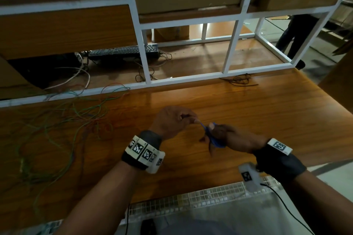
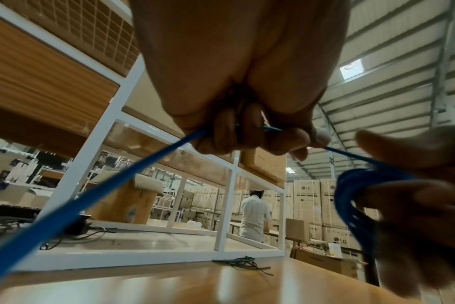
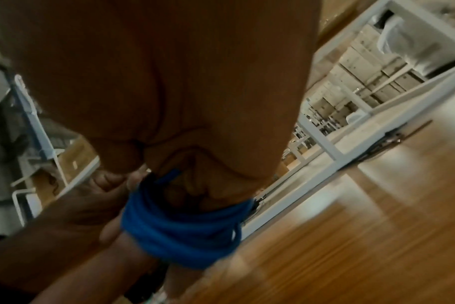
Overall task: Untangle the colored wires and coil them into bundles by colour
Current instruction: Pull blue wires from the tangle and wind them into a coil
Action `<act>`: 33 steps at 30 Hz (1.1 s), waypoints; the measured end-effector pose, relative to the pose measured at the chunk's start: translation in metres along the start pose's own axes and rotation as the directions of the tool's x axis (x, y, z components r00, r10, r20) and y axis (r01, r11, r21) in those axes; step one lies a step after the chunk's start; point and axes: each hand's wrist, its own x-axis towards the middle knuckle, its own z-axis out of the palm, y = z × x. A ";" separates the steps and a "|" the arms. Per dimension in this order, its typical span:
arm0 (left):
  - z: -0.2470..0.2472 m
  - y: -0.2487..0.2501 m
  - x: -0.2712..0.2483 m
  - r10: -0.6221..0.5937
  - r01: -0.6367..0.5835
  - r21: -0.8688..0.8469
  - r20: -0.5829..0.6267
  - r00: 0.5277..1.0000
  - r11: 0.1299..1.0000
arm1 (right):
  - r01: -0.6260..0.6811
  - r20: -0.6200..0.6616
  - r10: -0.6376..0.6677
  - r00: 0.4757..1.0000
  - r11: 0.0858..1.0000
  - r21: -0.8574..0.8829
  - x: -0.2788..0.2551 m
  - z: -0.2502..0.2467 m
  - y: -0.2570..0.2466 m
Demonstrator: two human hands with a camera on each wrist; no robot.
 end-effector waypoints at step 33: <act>-0.014 0.016 0.009 0.015 0.109 -0.258 0.435 0.900 0.960 | -0.021 0.456 -0.008 0.890 0.998 0.058 0.005 0.008 -0.019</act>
